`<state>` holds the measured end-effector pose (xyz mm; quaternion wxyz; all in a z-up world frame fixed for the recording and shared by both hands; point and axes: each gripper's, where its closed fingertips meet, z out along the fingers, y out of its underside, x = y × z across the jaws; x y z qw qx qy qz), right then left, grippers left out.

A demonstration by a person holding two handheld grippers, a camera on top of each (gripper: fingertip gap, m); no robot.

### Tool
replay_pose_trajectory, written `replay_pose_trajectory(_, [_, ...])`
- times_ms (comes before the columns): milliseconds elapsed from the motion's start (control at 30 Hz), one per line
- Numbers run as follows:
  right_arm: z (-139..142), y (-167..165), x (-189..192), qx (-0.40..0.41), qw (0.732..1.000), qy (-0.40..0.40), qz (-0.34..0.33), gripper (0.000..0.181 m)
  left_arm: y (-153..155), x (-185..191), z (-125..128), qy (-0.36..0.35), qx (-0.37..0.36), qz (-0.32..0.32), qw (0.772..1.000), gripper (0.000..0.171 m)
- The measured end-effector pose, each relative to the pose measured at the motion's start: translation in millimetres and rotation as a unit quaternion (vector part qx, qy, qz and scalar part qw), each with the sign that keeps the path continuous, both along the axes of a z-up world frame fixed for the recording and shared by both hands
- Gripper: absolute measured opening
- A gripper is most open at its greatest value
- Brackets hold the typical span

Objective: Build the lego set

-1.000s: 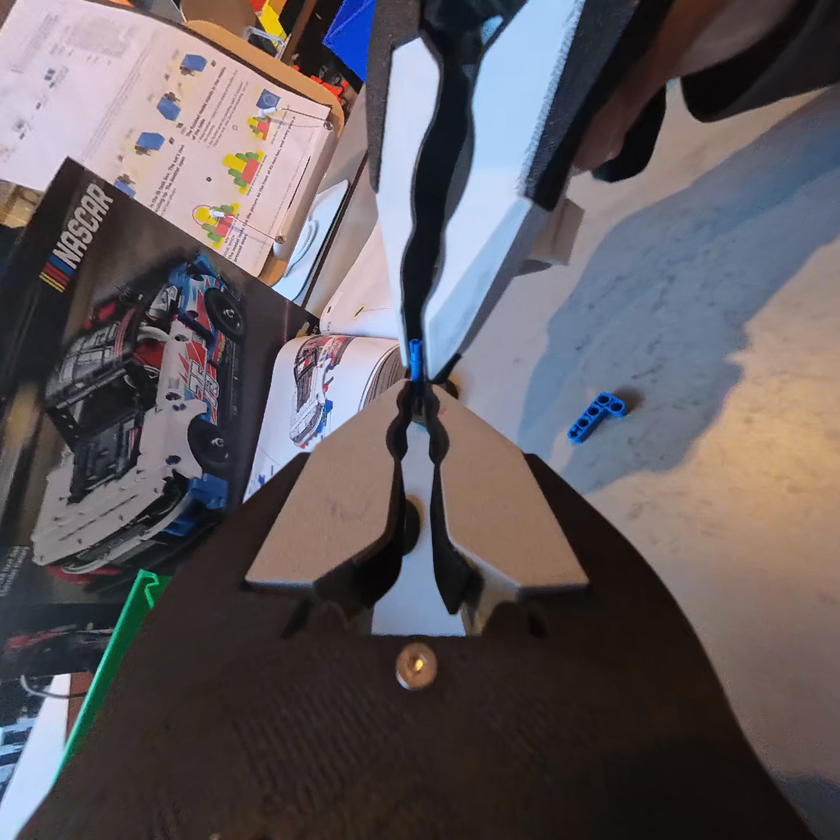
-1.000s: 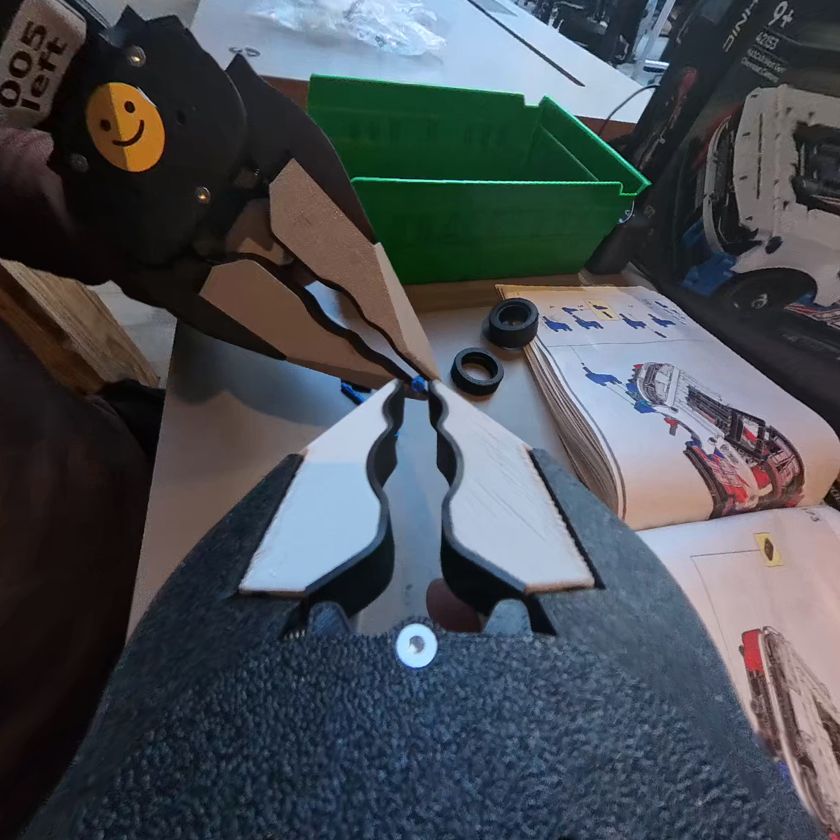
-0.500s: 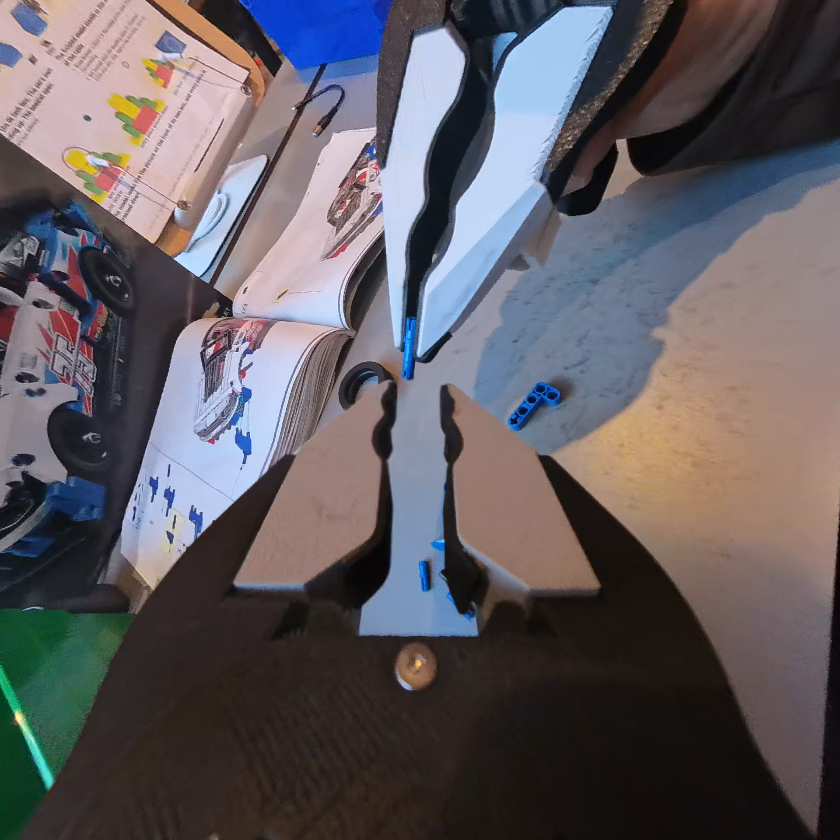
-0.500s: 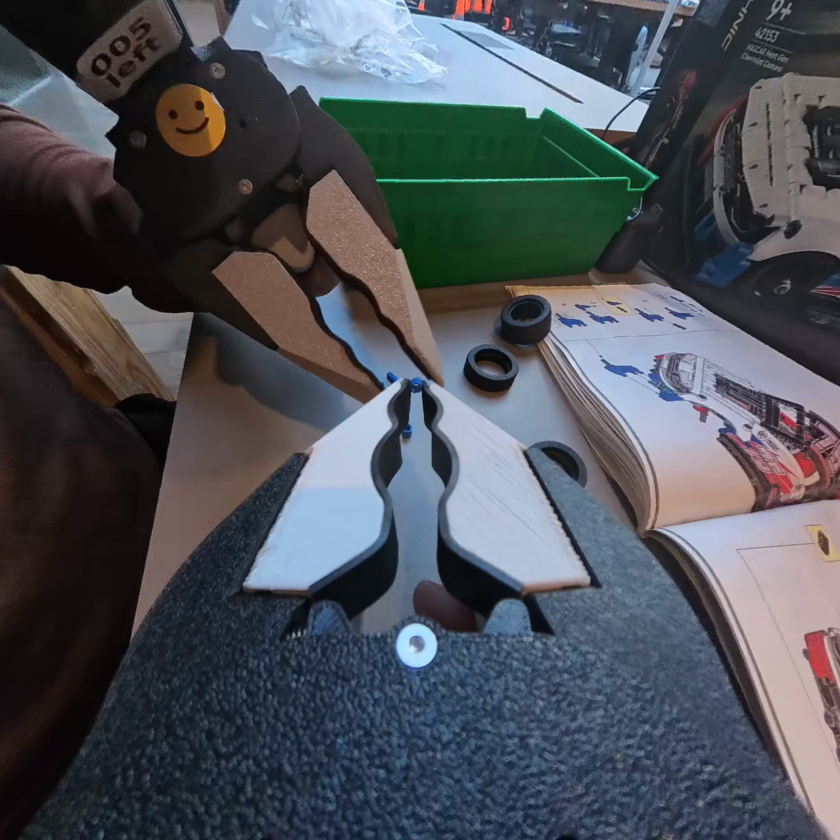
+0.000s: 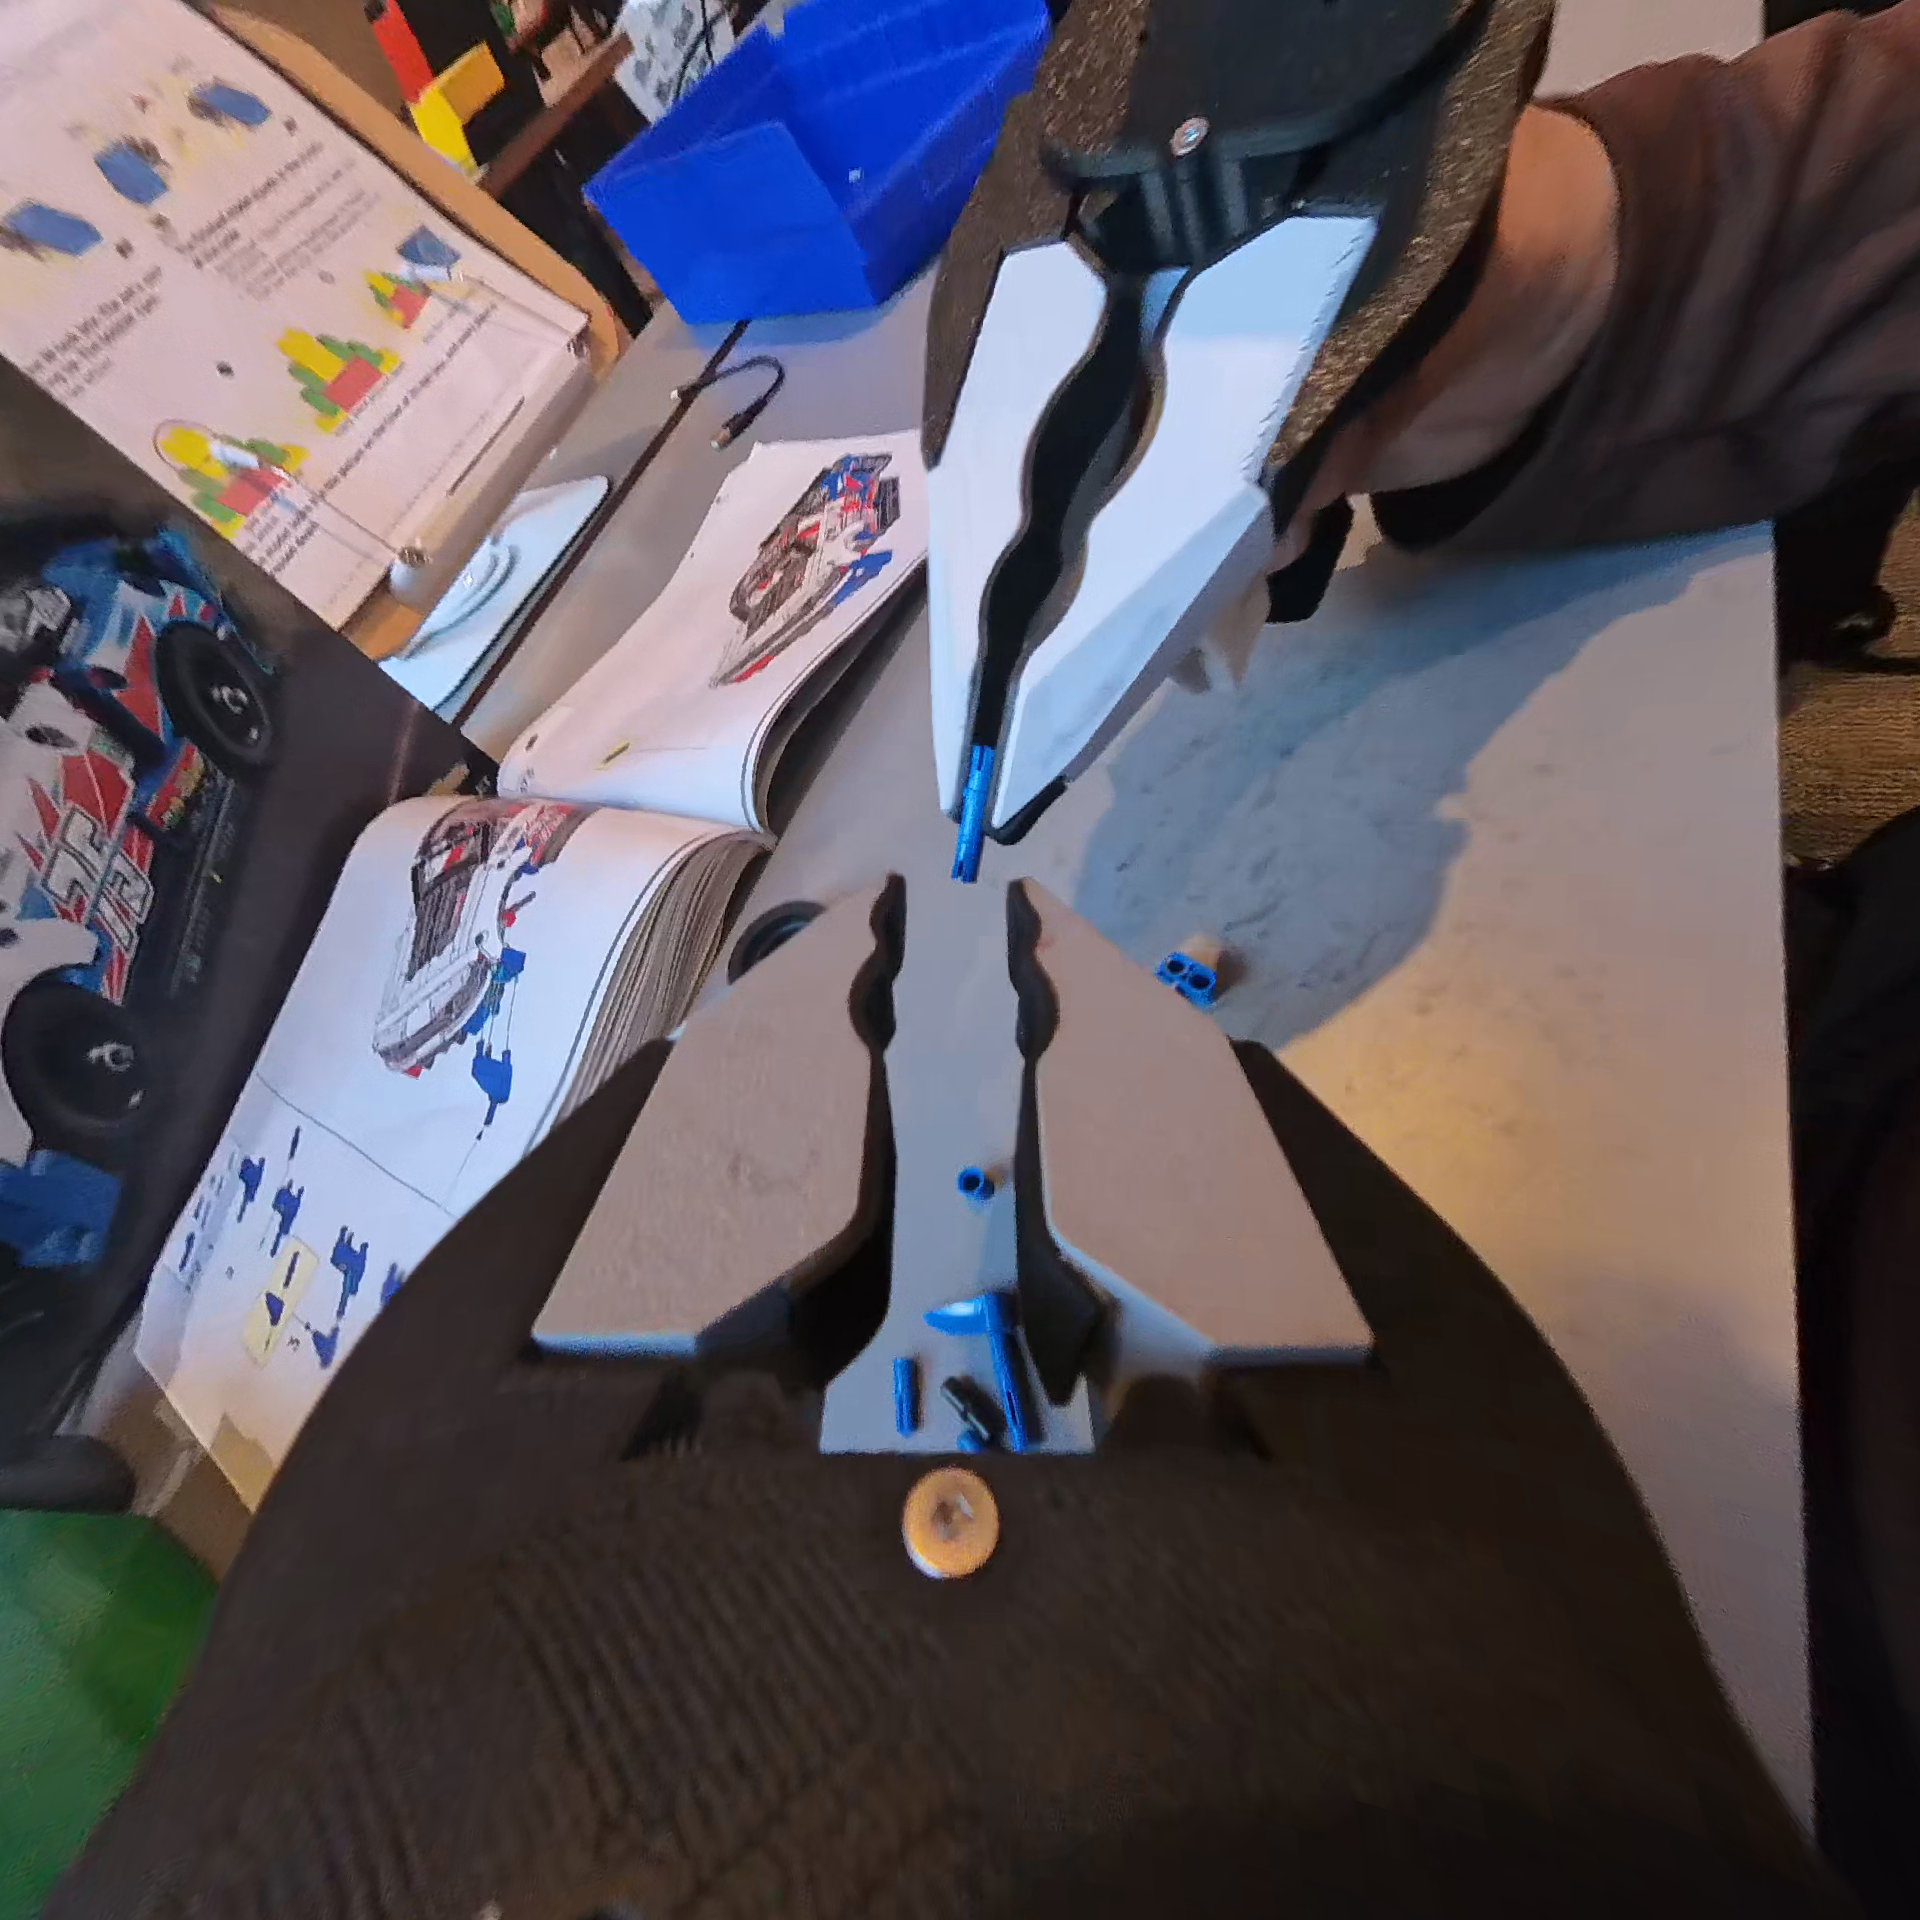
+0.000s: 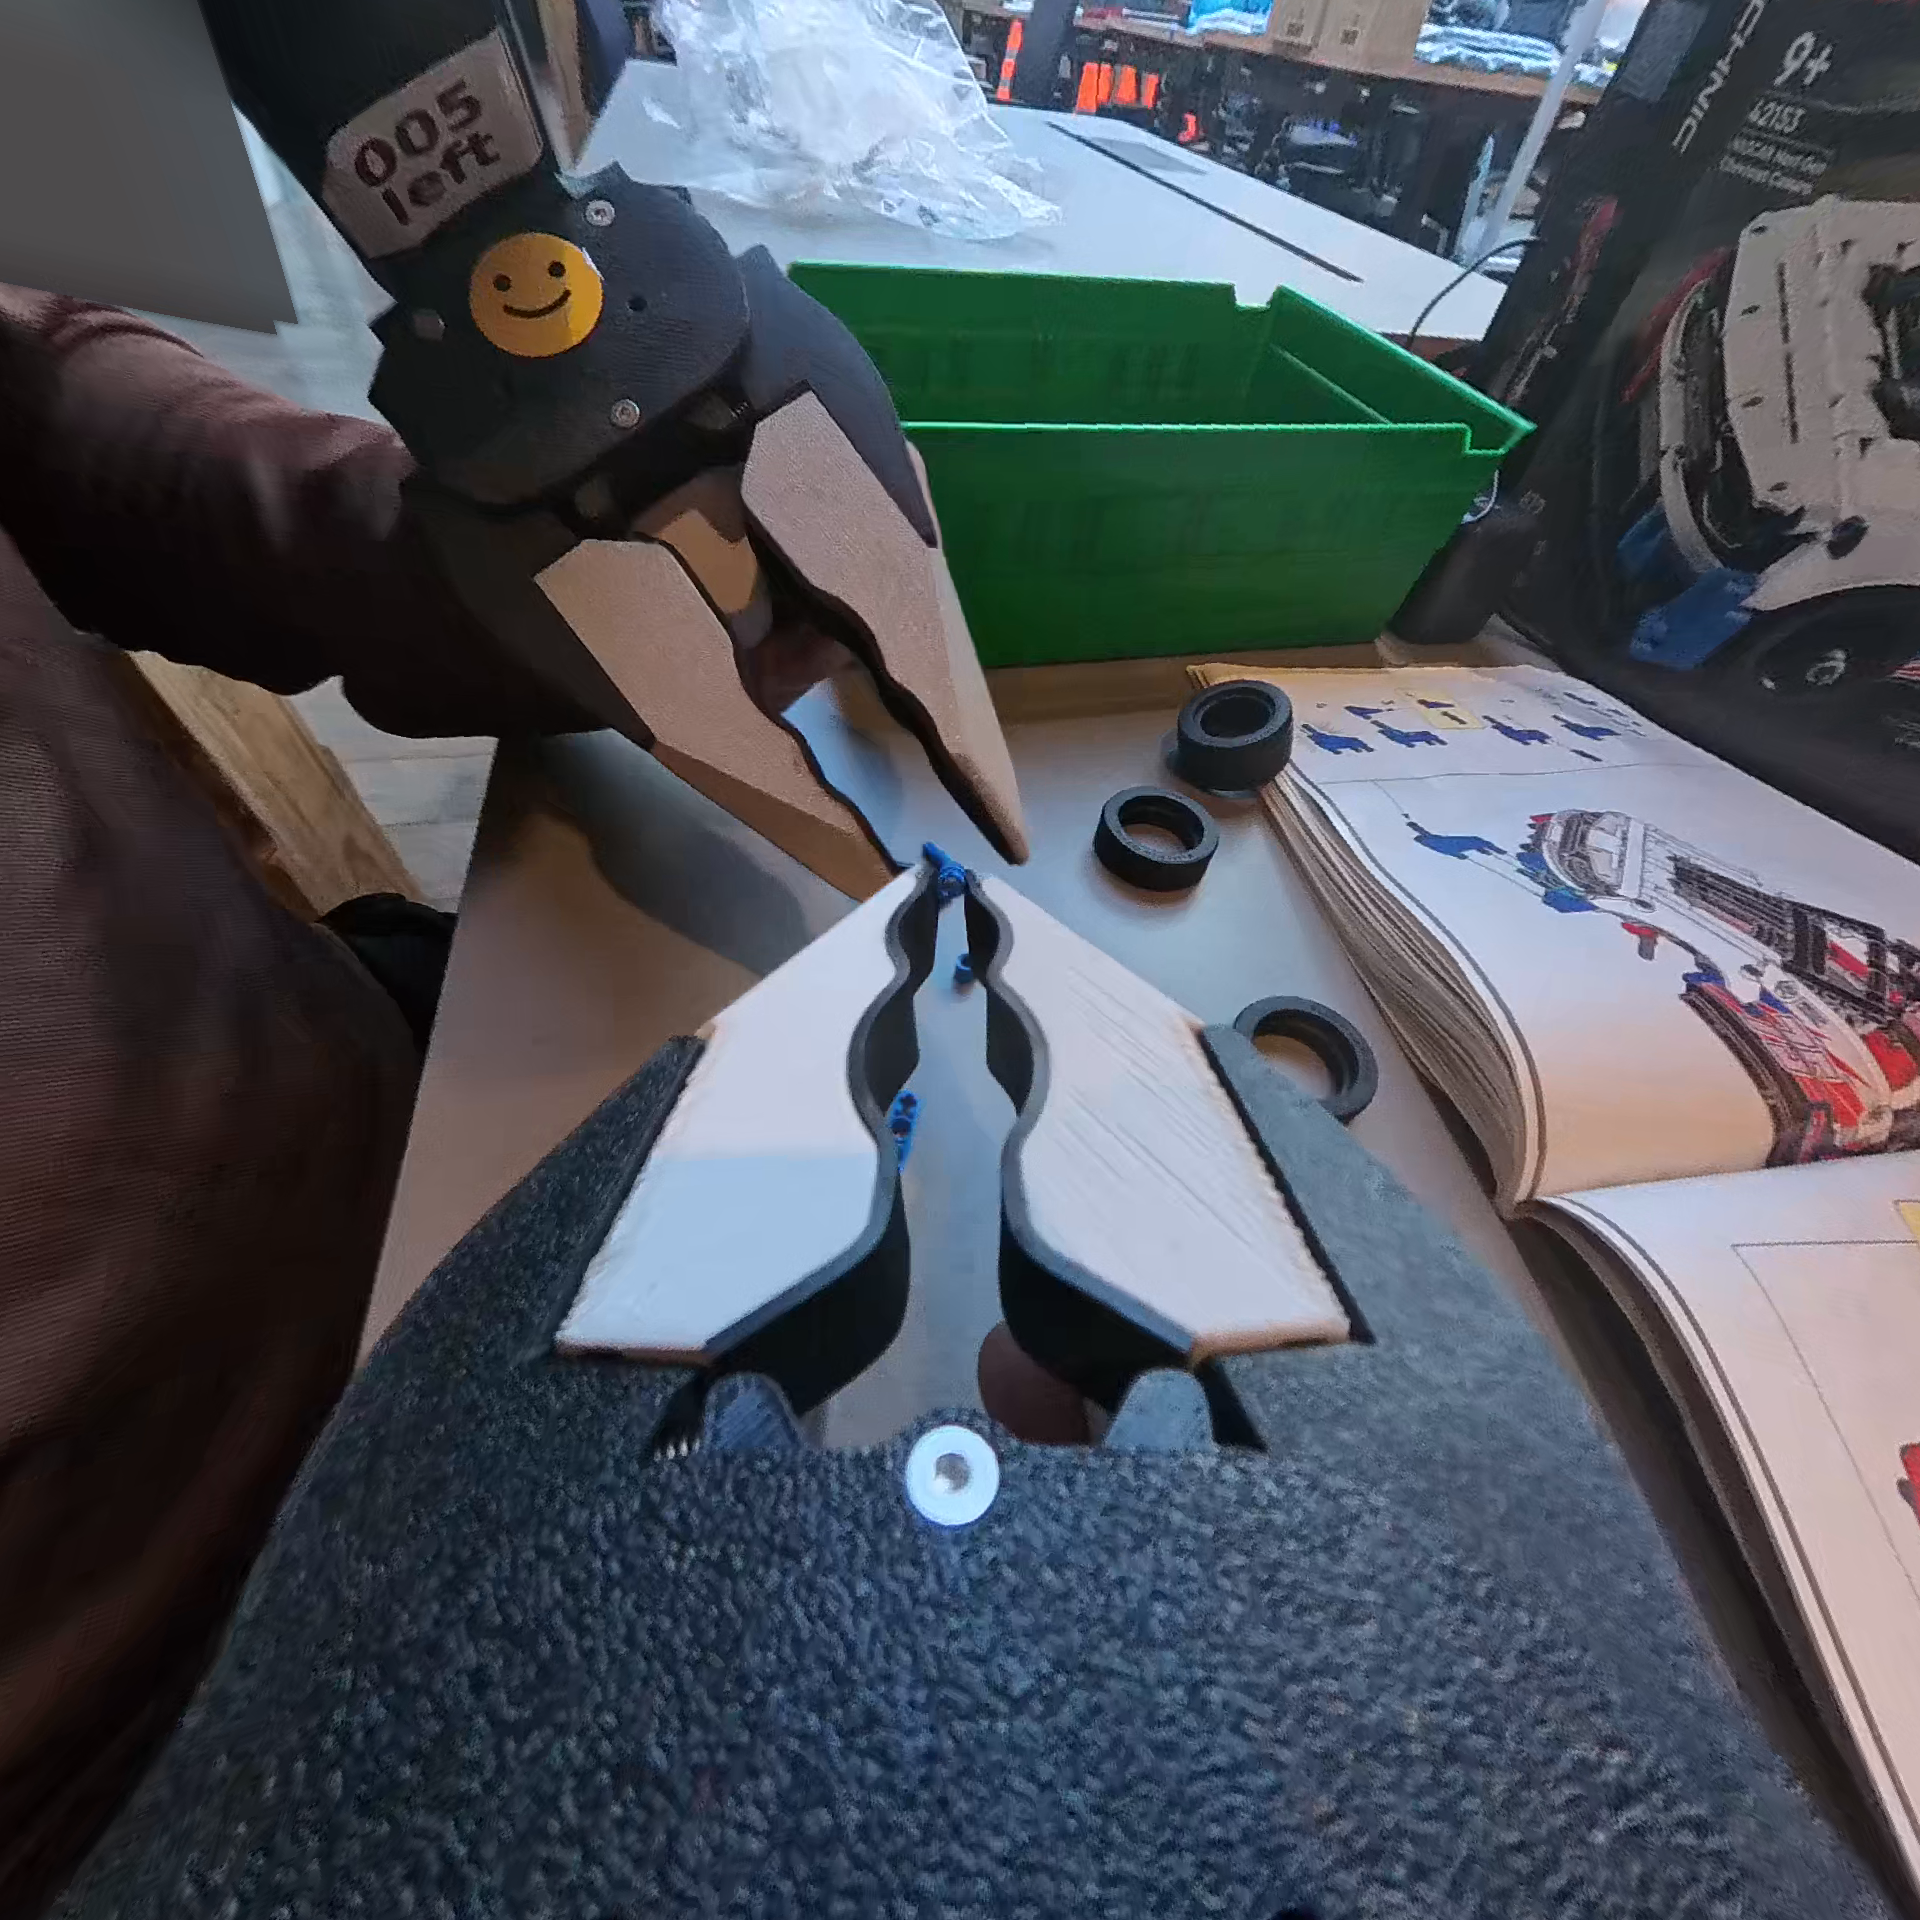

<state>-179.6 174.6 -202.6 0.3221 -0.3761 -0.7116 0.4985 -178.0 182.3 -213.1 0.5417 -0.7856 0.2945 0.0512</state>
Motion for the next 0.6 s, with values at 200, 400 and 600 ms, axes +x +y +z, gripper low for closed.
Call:
replay_pose_trajectory(200, [2, -3, 7, 0.01, 1.0, 0.013, 0.021, 0.005, -4, 14, 4, -0.023, 0.006, -0.036, 0.999, 0.007])
replay_pose_trajectory(400, [1, -7, 16, 0.01, 0.999, 0.015, 0.046, 0.005, -9, 17, 2, -0.049, -0.008, -0.06, 0.997, 0.001])
replay_pose_trajectory(600, [-3, -6, 17, 0.021, 0.998, 0.008, 0.051, 0.005, -10, 18, -2, -0.046, -0.014, -0.068, 0.997, 0.001])
